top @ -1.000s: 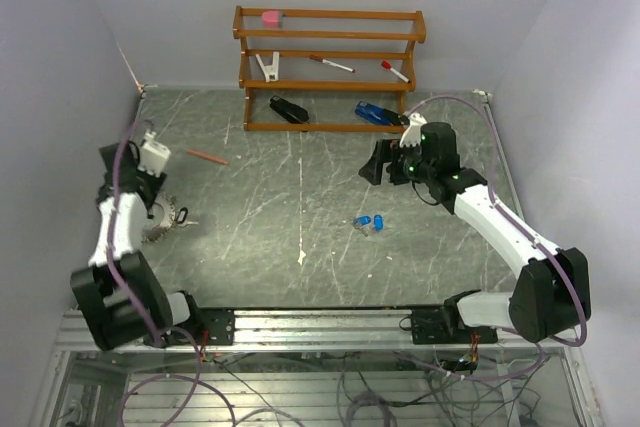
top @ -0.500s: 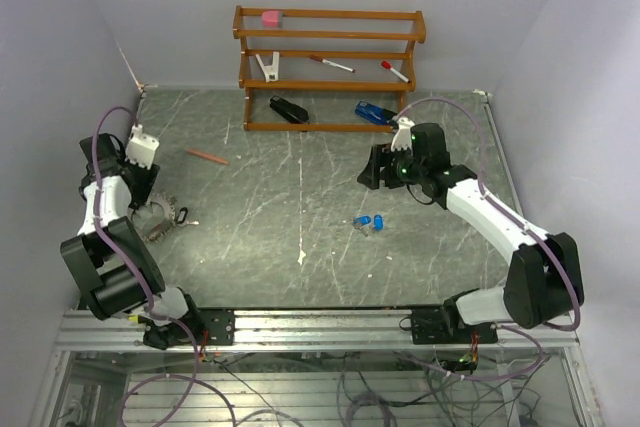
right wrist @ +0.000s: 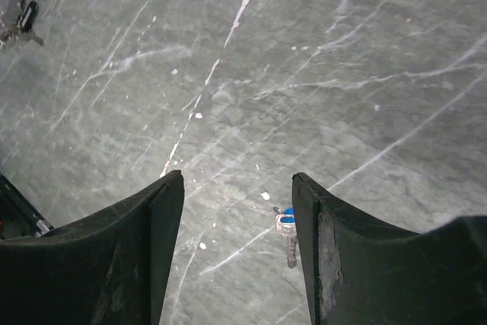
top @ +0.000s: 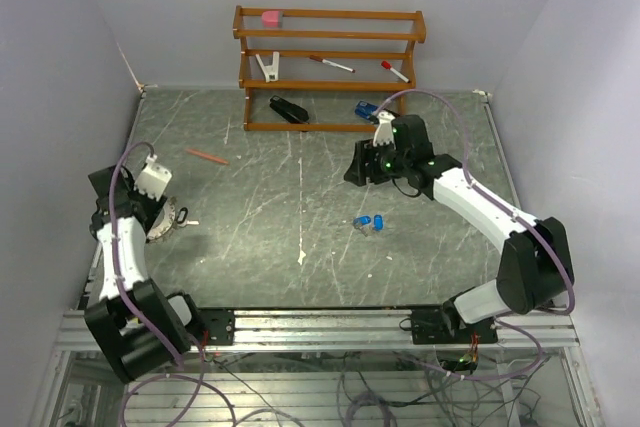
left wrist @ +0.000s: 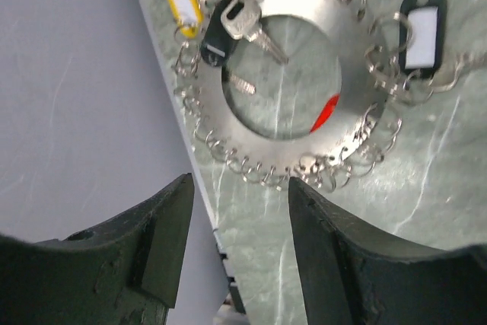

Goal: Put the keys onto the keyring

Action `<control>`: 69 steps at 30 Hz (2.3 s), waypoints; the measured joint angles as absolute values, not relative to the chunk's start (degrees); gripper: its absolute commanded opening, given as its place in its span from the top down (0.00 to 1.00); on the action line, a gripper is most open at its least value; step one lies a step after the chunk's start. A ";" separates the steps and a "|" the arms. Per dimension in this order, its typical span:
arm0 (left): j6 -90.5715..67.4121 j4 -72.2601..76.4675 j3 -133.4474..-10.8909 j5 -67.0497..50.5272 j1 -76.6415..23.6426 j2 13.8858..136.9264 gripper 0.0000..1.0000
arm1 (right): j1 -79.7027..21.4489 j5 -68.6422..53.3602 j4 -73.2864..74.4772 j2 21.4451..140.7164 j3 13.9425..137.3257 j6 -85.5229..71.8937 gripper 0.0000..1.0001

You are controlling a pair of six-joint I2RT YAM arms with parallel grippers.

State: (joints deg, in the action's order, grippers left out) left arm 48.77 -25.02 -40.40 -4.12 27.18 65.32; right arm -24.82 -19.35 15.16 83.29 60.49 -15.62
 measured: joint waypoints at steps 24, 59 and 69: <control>67.61 -29.04 -39.97 -10.02 34.85 72.07 0.48 | -36.88 -13.26 18.98 89.58 66.83 -15.59 0.47; 112.95 -53.17 -51.35 -21.08 39.57 82.98 0.49 | -40.01 -9.58 21.69 95.15 71.46 -15.90 0.47; 115.59 -51.53 -49.23 -19.53 39.57 84.86 0.51 | -41.10 -9.15 22.57 98.43 74.26 -15.84 0.47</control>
State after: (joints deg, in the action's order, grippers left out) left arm 115.59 -51.53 -49.23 -19.53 39.57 84.86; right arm -41.10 -9.15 22.57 98.43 74.26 -15.84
